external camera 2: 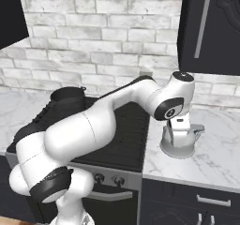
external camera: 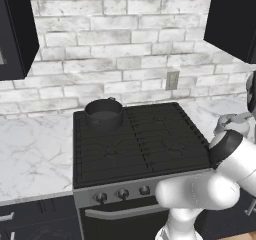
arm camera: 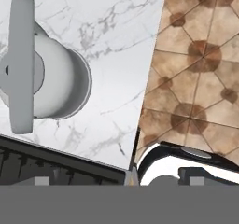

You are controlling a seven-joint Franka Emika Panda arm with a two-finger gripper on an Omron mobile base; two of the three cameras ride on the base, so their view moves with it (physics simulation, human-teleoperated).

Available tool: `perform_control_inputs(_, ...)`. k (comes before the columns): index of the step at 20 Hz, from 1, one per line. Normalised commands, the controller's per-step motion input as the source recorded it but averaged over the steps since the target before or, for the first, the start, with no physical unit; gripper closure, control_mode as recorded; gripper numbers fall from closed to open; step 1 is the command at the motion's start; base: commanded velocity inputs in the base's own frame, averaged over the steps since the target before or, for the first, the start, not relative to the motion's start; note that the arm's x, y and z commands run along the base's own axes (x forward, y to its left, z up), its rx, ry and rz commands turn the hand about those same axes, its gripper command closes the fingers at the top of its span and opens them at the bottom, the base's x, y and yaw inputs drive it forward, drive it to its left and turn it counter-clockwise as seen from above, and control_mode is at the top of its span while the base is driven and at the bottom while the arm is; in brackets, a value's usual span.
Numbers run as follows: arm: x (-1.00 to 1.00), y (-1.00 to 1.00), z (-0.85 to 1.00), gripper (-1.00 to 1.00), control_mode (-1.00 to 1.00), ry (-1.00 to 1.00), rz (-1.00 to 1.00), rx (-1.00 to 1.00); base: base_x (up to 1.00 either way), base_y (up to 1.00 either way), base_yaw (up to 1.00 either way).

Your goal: Pick the kettle from the counter and place it on a stove burner. Then turn the burner on.

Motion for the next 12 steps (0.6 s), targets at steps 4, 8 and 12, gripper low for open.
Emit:
perform_control_inputs(4, 0.08, 0.00, -0.14, -1.00, -1.00, -0.14, 0.00, 0.00, 0.00, 0.00, 0.00)
perform_control_inputs(8, 0.16, 0.00, -0.06, -1.00, -1.00, -0.13, 0.00, 0.00, 0.00, 0.00, 0.00)
perform_control_inputs(12, 0.23, 0.00, -0.01, -1.00, -1.00, -0.12, 0.00, 0.00, 0.00, 0.00, 0.00)
